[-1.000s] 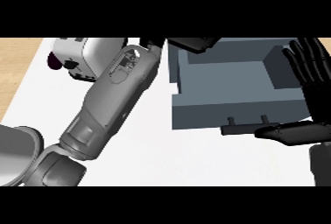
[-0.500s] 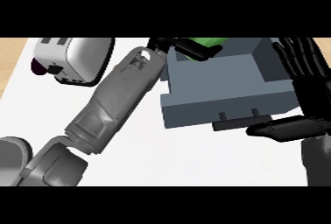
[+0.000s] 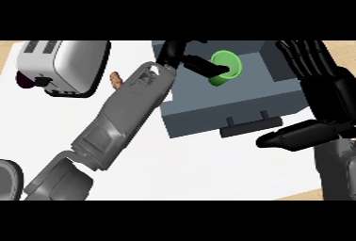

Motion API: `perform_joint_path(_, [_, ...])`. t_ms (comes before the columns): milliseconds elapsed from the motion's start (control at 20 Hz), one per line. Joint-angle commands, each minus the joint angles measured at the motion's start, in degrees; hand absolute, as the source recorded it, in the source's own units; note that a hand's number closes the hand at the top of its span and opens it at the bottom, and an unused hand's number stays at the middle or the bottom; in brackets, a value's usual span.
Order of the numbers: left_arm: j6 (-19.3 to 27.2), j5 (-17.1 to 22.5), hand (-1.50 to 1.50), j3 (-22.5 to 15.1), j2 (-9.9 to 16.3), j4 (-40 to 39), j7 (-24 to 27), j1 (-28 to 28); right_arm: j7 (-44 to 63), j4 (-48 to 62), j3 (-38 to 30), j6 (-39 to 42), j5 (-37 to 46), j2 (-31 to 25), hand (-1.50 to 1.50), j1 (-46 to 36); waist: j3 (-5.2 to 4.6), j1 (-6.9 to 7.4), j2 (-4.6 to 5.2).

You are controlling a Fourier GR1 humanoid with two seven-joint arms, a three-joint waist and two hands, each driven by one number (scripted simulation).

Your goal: Pick up the cup, place it into the drawer and close the drawer

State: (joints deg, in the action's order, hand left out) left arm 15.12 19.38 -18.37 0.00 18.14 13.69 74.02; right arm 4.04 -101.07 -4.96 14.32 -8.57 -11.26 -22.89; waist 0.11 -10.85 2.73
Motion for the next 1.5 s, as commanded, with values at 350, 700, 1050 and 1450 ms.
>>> perform_joint_path(350, [-0.8, 12.8, -1.5, 2.8, 0.0, 6.3, 9.6, -1.4, 3.1, 0.3, 10.5, 16.4, -10.6, -0.7, 1.5, 0.0, -0.11, -1.01, -0.22])
perform_joint_path(700, [3.2, 15.5, -1.5, 5.4, 0.0, 3.9, 14.0, 0.5, 8.1, -1.3, 15.0, 23.9, -1.8, -11.5, -1.5, 2.9, -0.12, 3.98, -1.4])
perform_joint_path(1050, [1.3, 18.3, -1.5, 4.0, 0.0, 5.0, 16.9, -3.5, 2.5, 1.8, 19.4, 16.4, 20.2, -11.4, -1.5, 6.2, -0.06, 8.37, -1.95])
perform_joint_path(1450, [-3.4, 18.3, -1.5, 5.5, 1.6, 8.7, 18.8, -9.0, -6.4, 26.8, 26.2, 8.9, 34.7, -6.7, -1.5, 0.0, -0.06, 13.14, -2.0])
